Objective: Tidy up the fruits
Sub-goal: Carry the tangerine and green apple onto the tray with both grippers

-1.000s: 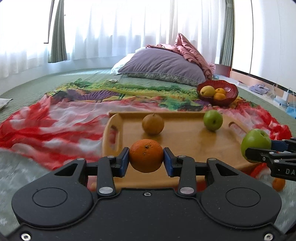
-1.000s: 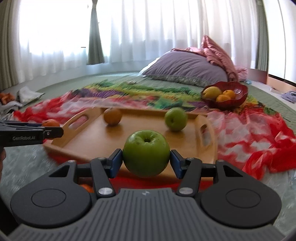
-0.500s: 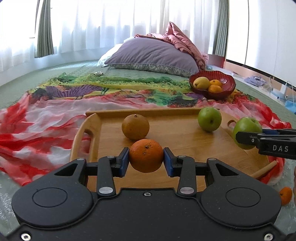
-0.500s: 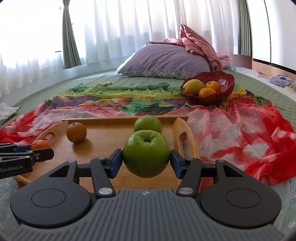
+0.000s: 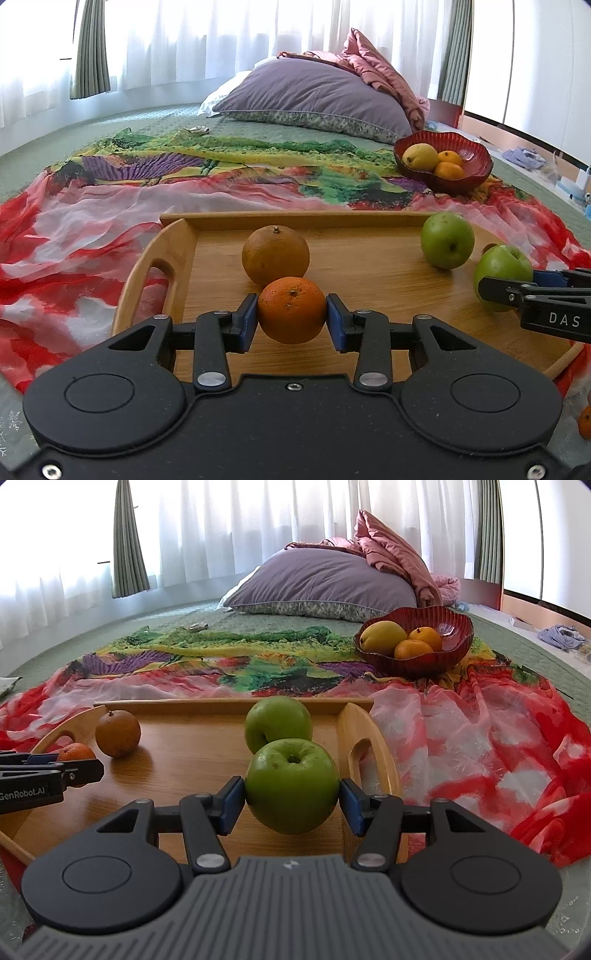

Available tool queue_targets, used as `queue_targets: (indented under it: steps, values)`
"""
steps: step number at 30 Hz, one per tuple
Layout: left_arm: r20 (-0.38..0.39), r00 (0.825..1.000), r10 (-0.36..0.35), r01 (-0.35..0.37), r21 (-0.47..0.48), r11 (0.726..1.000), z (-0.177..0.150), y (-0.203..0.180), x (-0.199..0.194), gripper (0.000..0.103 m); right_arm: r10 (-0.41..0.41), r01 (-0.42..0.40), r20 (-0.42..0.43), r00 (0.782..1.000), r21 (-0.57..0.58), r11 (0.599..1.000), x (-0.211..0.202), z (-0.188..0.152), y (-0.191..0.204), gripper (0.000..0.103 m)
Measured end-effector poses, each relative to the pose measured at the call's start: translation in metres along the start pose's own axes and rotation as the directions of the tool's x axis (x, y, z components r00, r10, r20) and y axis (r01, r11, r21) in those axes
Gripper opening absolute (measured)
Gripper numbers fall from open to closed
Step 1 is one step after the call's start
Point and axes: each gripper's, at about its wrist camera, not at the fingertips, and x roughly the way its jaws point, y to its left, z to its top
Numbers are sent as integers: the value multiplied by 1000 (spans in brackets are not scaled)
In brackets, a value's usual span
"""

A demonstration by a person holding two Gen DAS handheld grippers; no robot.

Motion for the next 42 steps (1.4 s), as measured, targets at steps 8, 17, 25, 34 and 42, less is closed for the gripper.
queue_targets:
  steps: [8, 17, 25, 34, 42]
  values:
    - [-9, 1000, 9, -9, 5, 1000, 2, -3, 8, 37, 1, -1, -13, 1000, 9, 1000, 7, -1, -1, 59]
    - [-33, 999, 25, -25, 7, 1000, 1, -6, 18, 37, -3, 3, -3, 1000, -7, 1000, 9, -3, 1, 59]
    - [-46, 999, 30, -29, 6, 1000, 0, -7, 22, 37, -11, 11, 5, 1000, -31, 999, 8, -6, 6, 59]
    - [-45, 998, 35, -35, 16, 999, 0, -8, 23, 38, -13, 14, 7, 1000, -32, 999, 7, -7, 6, 59]
    - [-46, 998, 35, -34, 16, 999, 0, -8, 22, 38, -15, 16, 7, 1000, -35, 999, 7, -6, 6, 60]
